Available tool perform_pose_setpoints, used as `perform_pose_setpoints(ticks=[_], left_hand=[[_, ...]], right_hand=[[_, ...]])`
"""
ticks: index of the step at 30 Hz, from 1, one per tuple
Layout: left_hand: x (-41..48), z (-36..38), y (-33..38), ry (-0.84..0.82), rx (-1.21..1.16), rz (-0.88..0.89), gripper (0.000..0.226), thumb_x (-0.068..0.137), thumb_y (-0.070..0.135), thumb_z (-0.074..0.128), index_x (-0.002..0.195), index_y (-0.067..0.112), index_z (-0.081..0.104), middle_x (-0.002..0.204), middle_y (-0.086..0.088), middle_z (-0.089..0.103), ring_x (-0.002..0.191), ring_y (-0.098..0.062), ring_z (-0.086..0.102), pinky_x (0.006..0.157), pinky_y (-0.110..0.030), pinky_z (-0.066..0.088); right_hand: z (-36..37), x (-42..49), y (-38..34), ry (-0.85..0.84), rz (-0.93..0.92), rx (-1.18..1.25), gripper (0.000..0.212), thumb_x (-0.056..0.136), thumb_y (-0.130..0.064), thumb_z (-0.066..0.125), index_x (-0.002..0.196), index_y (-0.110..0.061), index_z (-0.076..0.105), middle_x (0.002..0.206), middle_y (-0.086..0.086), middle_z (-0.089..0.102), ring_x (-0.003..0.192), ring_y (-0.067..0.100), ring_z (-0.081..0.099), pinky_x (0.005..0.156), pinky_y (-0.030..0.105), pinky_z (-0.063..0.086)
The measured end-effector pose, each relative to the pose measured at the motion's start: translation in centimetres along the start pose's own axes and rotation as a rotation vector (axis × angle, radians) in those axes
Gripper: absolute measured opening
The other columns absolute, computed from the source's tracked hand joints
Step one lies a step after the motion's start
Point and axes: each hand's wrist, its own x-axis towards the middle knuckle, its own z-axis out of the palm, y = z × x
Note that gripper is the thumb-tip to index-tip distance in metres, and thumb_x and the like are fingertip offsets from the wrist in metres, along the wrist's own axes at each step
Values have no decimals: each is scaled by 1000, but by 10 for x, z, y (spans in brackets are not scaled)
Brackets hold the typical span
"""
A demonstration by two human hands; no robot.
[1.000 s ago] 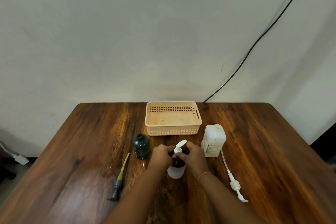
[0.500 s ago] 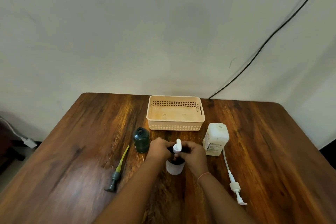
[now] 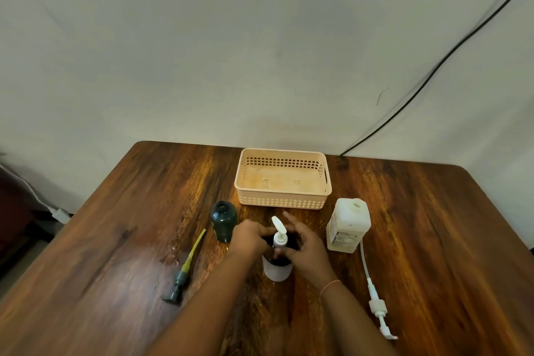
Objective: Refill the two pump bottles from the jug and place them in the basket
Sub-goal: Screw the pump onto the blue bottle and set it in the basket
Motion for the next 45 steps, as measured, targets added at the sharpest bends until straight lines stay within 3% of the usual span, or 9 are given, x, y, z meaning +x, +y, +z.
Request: perform_pose_setpoints(ticks=[4,6,10,15,18,23,27,31,45], left_hand=[[2,-1,-1,-12,-5,8,44,75,10,72,116,27,68,110,3,71,101,-12,62,83,-22,51],[2,-1,-1,-7,11,37,43,77,9,69,116,28,68,109,4,72,100,-11,63,80,-19,50],[-1,-3,-1,-18,26,42,47,73,16,75,118,28,67,106,2,72,98,-12,64,78,-20,51],[0,-4,-1,-18,42,57,44,77,14,71,118,27,67,107,1,72,100,-12,63,75,-17,46],[0,-7,1,-36,54,52,46,74,15,74,118,27,67,107,1,72,99,-13,64,78,-20,50],[2,-6,0,-41,64,56,44,77,15,71,119,29,66,108,3,71,100,-11,63,82,-22,52],[3,-7,1,-42,92,58,44,75,21,75,118,24,66,109,0,71,102,-14,63,85,-24,52],[4,-7,1,-42,87,44,44,73,24,77,116,24,68,106,0,72,99,-14,65,80,-21,50],[4,-5,-2,-28,76,10,34,74,26,76,107,16,73,101,-4,73,94,-15,66,68,-17,44]], right_hand=[[5,0,-1,132,12,-108,22,72,-17,75,87,-30,64,99,-2,68,97,14,61,82,27,53],[7,0,-4,156,46,-133,30,68,-17,78,75,-35,55,91,-4,66,91,13,61,80,28,54],[3,1,-3,3,42,-73,42,76,-10,71,113,-24,61,113,-3,64,107,12,55,91,24,47],[5,1,-8,124,67,-60,31,67,-11,78,79,-31,57,87,-8,65,90,13,61,72,20,49],[2,3,-8,41,38,-44,39,70,-6,75,97,-32,61,97,-12,63,99,9,58,81,19,49],[3,3,-9,96,67,-97,34,66,-13,78,78,-33,55,85,-14,62,89,10,59,70,15,47],[0,5,-6,-20,46,-51,45,71,-6,73,109,-29,61,107,-8,65,106,10,57,89,22,48],[1,5,-6,65,60,-77,29,70,-7,74,87,-29,66,94,-3,69,95,13,61,73,13,48],[7,3,-6,115,-18,-148,48,72,-4,69,84,-49,60,97,-8,69,94,8,61,81,14,49]])
